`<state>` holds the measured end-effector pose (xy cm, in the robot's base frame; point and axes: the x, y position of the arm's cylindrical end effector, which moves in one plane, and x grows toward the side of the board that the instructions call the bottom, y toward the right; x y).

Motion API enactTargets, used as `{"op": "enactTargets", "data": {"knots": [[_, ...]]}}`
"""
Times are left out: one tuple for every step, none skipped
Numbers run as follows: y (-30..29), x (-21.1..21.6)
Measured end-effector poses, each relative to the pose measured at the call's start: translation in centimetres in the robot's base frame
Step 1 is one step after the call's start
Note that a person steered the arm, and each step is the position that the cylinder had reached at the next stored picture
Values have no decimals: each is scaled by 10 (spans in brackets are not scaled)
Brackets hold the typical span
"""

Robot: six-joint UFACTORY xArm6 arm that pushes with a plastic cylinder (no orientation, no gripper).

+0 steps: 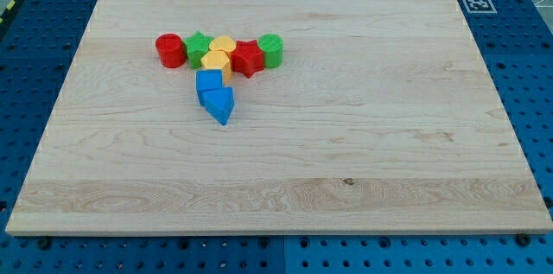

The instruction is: Move your arm towards center left

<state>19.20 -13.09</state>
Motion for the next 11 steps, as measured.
{"op": "enactTargets", "data": {"knots": [[18,0],[37,0],[40,1],[40,1],[21,30],[-20,82],[-68,90],[-94,115],[-102,166],[-102,217],[-102,224]]}}
